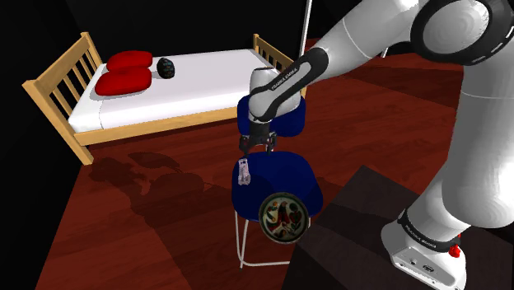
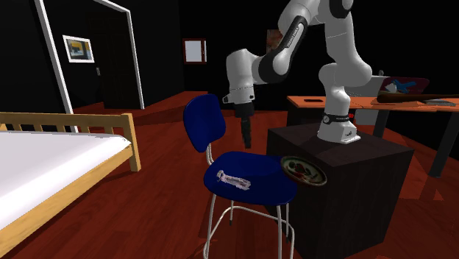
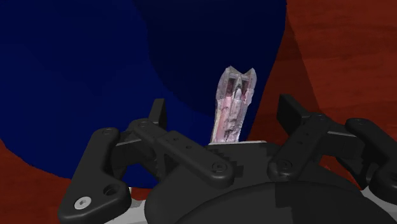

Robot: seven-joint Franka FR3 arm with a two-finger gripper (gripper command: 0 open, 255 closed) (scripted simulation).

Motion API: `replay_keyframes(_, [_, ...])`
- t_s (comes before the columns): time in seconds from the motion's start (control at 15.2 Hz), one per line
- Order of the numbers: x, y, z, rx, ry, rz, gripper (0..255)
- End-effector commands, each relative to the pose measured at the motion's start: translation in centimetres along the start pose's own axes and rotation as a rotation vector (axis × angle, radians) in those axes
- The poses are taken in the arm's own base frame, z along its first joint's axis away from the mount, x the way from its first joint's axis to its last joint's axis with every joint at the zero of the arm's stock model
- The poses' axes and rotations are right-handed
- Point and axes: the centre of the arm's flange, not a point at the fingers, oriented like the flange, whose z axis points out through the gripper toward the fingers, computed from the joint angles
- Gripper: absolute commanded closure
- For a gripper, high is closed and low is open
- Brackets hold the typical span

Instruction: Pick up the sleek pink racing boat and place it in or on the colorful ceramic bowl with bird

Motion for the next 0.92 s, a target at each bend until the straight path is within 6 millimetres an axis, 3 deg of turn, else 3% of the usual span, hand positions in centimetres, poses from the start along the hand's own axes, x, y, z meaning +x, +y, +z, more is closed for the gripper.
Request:
replay_keyframes(0.0, [1.6,-0.8,2.2,0.007,-0.004,0.027,0])
replay_keyframes(0.46, [7.0,-2.9,9.3,0.028,-0.022,0.117,0])
replay_keyframes(0.86, [6.9,-3.0,12.5,0.028,-0.022,0.117,0])
